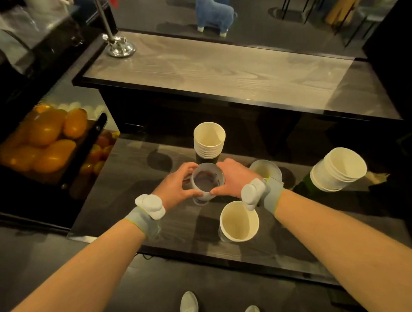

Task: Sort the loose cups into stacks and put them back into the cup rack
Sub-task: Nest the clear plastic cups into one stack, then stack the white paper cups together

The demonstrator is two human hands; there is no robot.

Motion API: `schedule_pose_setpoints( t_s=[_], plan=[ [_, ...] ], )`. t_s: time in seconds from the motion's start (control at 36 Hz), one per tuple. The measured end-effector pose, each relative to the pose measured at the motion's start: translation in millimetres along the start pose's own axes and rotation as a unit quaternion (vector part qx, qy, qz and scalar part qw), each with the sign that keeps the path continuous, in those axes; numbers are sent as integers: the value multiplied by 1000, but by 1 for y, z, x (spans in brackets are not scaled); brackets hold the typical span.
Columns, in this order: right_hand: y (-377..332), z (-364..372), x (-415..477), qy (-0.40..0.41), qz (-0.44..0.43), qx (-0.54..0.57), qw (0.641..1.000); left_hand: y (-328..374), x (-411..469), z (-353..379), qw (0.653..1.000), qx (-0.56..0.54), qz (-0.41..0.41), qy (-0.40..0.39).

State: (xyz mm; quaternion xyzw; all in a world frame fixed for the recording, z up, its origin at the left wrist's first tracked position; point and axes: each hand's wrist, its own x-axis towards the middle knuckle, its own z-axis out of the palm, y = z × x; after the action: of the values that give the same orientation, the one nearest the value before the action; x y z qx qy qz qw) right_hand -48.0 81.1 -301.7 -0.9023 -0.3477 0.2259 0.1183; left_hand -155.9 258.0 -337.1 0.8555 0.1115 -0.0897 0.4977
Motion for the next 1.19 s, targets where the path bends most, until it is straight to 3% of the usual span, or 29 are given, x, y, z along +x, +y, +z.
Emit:
schedule_pose_setpoints(
  t_s=[0.19, 0.42, 0.64, 0.94, 1.19],
  plan=[
    [2, 3, 2, -6, -6, 18, 1000, -7, -1, -4, 997, -79, -26, -7],
    [3, -8, -12, 25, 35, 66, 997, 7, -8, -14, 1000, -9, -27, -4],
    [35, -70, -79, 126, 37, 137, 982, 71, -7, -34, 997, 33, 66, 24],
    [140, -123, -175, 298, 170, 159, 926, 206, 51, 58, 973, 98, 162, -131],
    [207, -87, -188, 227, 291, 251, 895, 241, 111, 148, 959, 163, 111, -206]
  ],
)
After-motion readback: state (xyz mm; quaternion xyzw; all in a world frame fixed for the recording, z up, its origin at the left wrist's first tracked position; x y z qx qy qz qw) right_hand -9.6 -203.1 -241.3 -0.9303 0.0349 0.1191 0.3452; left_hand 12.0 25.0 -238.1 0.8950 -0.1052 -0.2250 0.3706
